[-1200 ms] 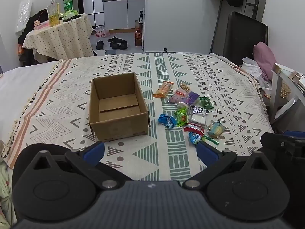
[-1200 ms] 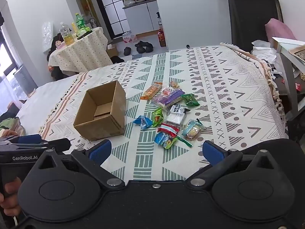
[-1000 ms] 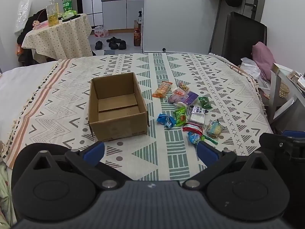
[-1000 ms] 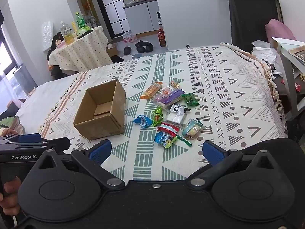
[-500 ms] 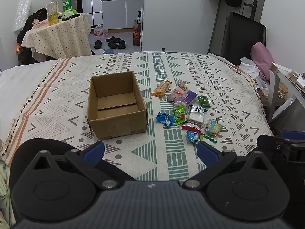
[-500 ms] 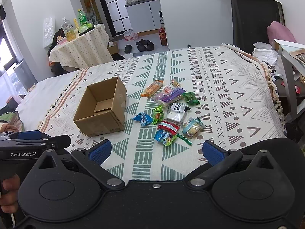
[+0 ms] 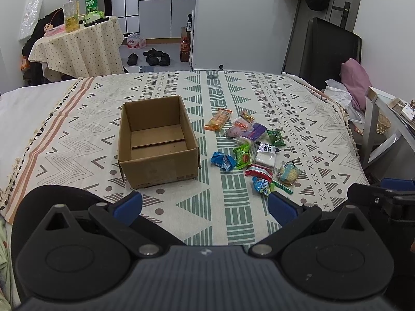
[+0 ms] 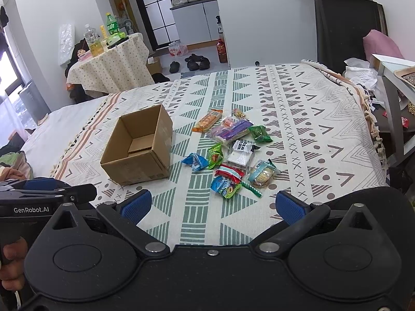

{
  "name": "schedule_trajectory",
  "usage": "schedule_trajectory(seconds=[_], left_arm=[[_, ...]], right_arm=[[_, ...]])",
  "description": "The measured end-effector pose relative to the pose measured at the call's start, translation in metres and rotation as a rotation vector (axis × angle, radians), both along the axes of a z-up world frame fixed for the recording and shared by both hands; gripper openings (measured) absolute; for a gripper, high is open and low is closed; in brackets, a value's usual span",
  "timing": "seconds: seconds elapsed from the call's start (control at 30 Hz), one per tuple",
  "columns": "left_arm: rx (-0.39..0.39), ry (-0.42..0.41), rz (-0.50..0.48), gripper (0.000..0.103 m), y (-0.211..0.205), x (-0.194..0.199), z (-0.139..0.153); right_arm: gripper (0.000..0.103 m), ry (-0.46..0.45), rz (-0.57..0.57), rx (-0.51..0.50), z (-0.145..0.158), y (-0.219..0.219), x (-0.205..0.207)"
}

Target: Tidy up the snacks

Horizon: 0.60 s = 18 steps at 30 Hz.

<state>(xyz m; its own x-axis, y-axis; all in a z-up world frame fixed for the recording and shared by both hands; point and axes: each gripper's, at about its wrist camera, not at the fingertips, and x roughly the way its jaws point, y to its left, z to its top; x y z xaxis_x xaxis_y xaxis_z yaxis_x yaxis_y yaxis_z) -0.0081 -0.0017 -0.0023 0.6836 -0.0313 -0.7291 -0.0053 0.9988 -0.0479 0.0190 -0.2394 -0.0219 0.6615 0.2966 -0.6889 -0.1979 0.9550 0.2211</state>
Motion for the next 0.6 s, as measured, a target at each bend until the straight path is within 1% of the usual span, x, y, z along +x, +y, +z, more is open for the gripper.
schedule_trajectory(seconds=[0.6], left_arm=[[-0.010, 0.002, 0.005, 0.103, 0.0031, -0.0002, 0.0014]], right_arm=[[0.103, -0.012, -0.006, -0.013, 0.0014, 0.0036, -0.0019]])
